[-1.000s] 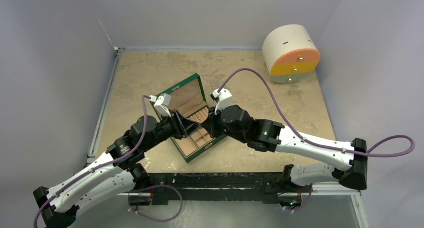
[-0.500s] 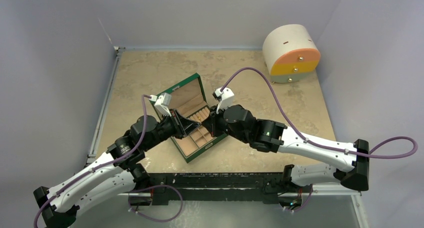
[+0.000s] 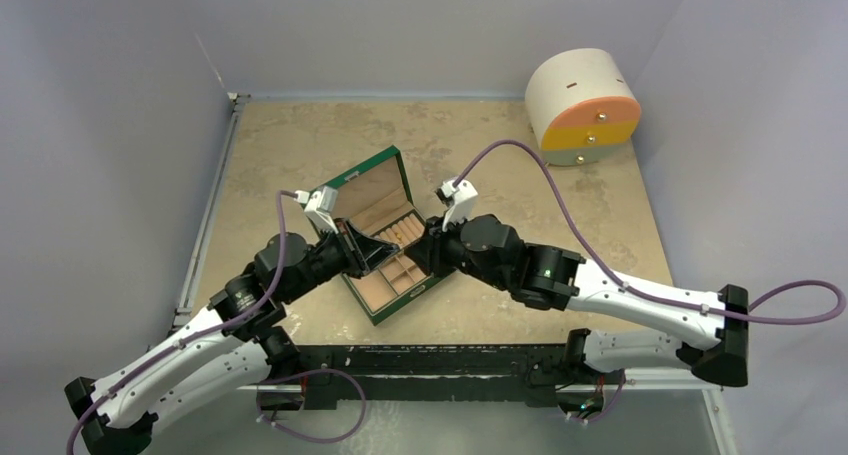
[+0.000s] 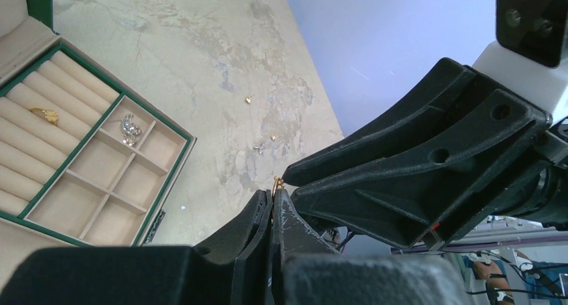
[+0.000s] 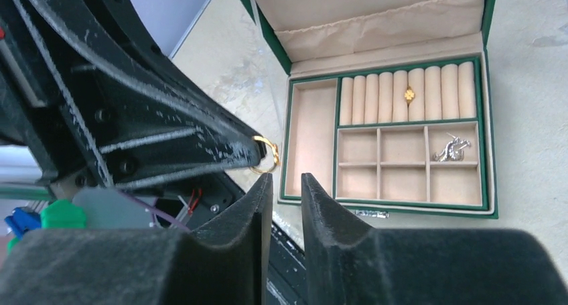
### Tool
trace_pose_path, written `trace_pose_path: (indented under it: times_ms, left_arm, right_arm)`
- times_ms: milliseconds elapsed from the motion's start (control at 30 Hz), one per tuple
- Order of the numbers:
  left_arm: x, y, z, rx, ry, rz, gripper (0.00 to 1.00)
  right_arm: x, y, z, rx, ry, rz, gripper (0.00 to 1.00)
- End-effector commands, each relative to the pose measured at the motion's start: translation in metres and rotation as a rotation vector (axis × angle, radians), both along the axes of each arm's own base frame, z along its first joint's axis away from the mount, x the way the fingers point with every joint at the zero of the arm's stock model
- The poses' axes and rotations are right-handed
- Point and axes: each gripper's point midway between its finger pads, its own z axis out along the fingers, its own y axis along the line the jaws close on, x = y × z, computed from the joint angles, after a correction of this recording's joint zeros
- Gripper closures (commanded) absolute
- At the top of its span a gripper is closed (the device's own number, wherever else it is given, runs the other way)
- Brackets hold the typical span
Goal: Organize the mixed jewelry
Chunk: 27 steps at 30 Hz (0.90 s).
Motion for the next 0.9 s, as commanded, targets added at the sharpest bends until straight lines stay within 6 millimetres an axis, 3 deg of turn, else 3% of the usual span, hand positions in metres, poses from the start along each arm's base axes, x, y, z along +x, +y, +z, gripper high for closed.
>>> trace_pose_path:
  times_ms: [0,367,567,867]
  left_arm:
    - [-0.001,0.002,0.014,-0.032,-0.081,-0.012,1.00]
    - [-0.037,-0.008,0.032,-0.055,-0.214,-0.231,1.00]
    - [-0.057,-0.013,0.049,-0.103,-0.262,-0.343,1.00]
    - [-0.073,-0.011,0.069,-0.161,-0.308,-0.410,1.00]
  right_arm:
    - [-0.019,-0.003,0.024,0.114,-0.018,0.086,0.73]
    - [-0.054,-0.010,0.051,0.237,-0.060,0.319,0.61]
    - [-0.062,-0.009,0.071,0.349,-0.059,0.432,0.60]
    - [-0.073,-0.007,0.078,0.411,-0.057,0.532,0.60]
